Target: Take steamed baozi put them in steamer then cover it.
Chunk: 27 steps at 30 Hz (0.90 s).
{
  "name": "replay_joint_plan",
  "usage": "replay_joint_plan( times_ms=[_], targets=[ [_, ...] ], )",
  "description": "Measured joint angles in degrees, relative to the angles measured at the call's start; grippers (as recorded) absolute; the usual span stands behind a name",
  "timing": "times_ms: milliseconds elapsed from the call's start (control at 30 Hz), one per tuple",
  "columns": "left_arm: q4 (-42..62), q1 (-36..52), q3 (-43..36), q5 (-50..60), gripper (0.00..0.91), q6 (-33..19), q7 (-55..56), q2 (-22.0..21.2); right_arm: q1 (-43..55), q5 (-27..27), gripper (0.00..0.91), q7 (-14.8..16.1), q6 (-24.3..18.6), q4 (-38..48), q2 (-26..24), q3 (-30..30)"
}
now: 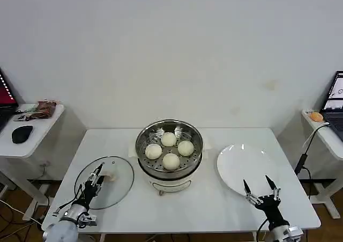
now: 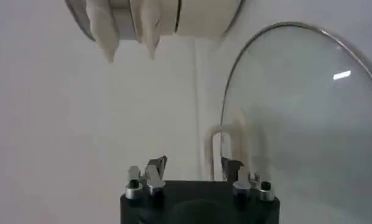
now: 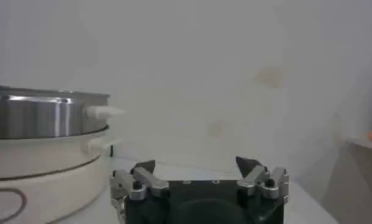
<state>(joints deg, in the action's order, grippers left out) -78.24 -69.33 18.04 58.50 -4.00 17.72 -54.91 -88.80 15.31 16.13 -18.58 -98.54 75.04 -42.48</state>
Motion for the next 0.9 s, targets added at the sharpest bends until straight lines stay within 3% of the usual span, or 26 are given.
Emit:
replay_joint_plan(
  times_ms=[33, 400, 567, 800, 900],
  targets=[
    [0.2, 0.2, -0.1, 0.0, 0.443, 0.0, 0.0, -0.1, 0.0, -0.1, 0.907, 0.0, -0.1, 0.1, 0.1, 0.1],
    [2.5, 1.9, -1.2, 0.4, 0.252, -0.1, 0.8, -1.4, -0.8, -0.2, 0.907, 0.0, -0.3, -0.2, 0.1, -0.2],
    [3.5, 2.4, -1.2, 0.7, 0.232, -0.1, 1.4, -1.9, -0.9, -0.2, 0.907, 0.0, -0.5, -0.4, 0.2, -0.3],
    [4.6, 2.4, -0.5, 1.2, 0.091, -0.5, 2.6, -2.7, -1.0, -0.1, 0.907, 0.0, -0.5, -0.8, 0.0, -0.7],
    [4.7, 2.1, 0.0, 1.5, 0.071, -0.9, 3.4, -3.1, -1.1, -0.1, 0.907, 0.0, -0.6, -0.9, 0.0, -0.9]
  ],
)
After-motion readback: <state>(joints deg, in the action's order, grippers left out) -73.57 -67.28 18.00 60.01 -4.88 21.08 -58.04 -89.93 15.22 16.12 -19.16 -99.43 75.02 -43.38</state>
